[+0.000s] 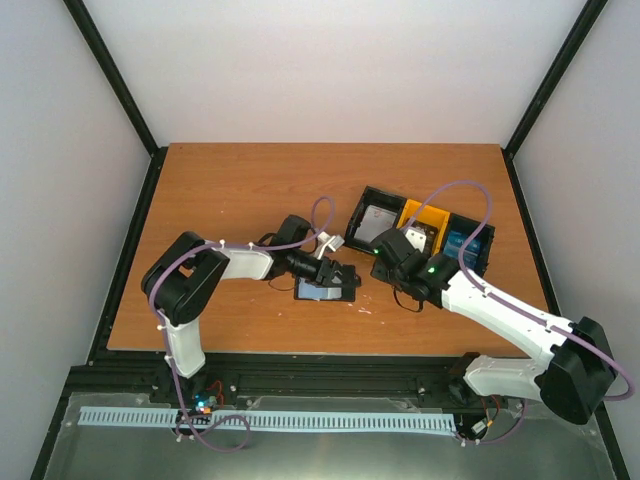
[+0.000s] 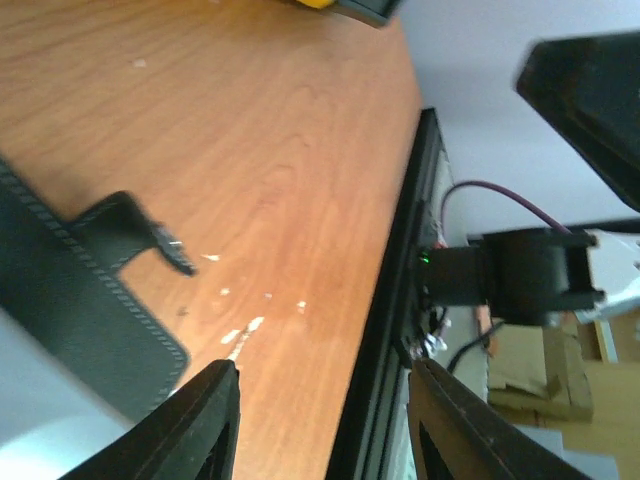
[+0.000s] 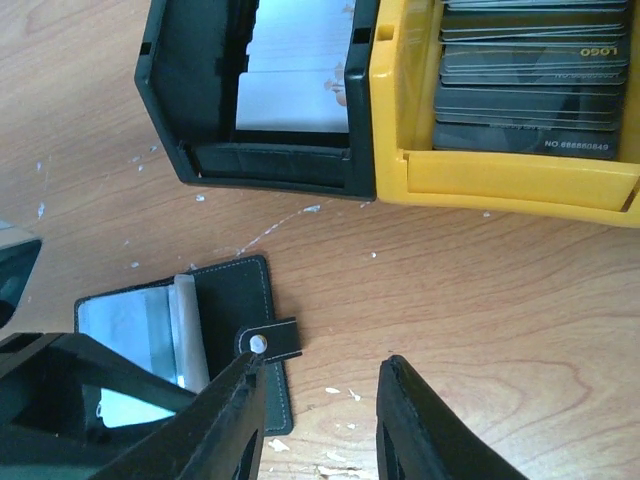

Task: Put the credit cards into the card holder
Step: Turn over the card slot at the center of the board.

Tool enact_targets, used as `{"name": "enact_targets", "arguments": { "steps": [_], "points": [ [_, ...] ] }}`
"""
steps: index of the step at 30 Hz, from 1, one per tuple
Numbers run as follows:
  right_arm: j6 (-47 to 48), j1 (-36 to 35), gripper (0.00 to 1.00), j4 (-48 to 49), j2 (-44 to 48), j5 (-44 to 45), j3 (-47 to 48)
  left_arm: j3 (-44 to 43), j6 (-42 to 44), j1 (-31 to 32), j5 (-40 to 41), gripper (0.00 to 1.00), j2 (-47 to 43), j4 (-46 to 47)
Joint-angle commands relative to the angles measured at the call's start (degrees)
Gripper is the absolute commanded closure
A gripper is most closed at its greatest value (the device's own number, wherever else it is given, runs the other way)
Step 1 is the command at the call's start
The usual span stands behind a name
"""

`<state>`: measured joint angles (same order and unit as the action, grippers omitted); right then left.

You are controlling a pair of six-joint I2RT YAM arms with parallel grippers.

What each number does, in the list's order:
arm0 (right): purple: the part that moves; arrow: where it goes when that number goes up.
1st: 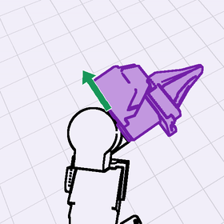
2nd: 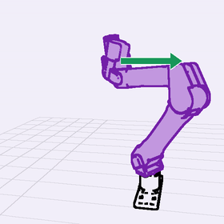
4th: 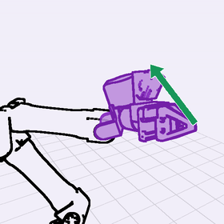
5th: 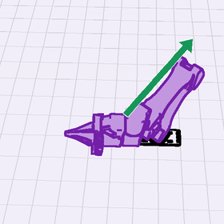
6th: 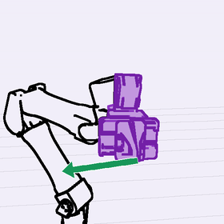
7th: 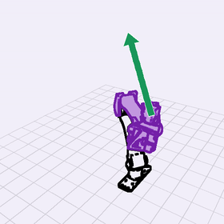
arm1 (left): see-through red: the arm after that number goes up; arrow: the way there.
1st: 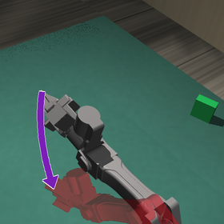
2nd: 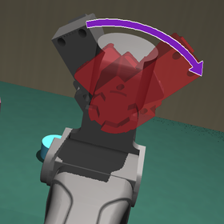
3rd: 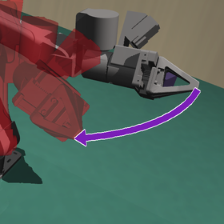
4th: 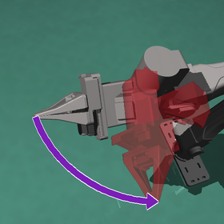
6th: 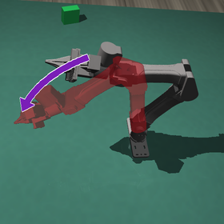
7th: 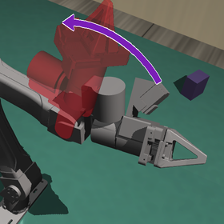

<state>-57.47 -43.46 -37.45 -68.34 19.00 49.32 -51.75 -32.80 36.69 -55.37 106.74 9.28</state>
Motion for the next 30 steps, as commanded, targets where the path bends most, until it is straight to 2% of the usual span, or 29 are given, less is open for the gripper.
{"name": "enact_targets", "arguments": {
  "steps": [1, 6, 11, 17, 22, 24, 27, 30],
  "points": [
    [-1.0, 0.3, 0.69, -1.0, 1.4, 3.2, -0.3, -2.9, 6.8, 0.5, -10.0, 0.52, -3.3, 2.0],
    [1.6, 0.3, 0.69, 1.3, 0.9, 0.7, 0.5, -2.9, 11.5, 0.5, -9.1, 0.52, -6.5, -3.4],
    [8.0, 0.3, 0.69, 7.7, -1.2, -7.5, 2.2, 0.8, 11.9, -0.4, 0.3, 0.54, -12.8, -5.3],
    [14.5, -1.0, 0.78, 15.3, -9.0, -21.1, 6.4, 7.3, 5.7, -4.3, 14.4, 0.59, -21.1, -5.9],
    [13.8, -3.2, 0.83, 11.0, -20.1, -21.1, 12.4, 11.5, 3.0, -6.4, 19.1, 0.62, -22.3, -7.6],
    [12.5, -3.3, 0.83, 9.9, -23.0, -20.9, 13.0, 12.4, 1.7, -6.4, 19.7, 0.66, -20.8, -8.0],
    [11.5, -3.4, 0.83, 7.4, -26.3, -20.1, 13.3, 12.7, -0.6, -6.4, 23.8, 0.80, -17.9, -9.5],
    [11.5, -3.3, 0.83, 5.4, -29.5, -19.5, 13.1, 13.2, -1.7, -6.4, 24.6, 0.82, -16.0, -9.1]
  ]
}}
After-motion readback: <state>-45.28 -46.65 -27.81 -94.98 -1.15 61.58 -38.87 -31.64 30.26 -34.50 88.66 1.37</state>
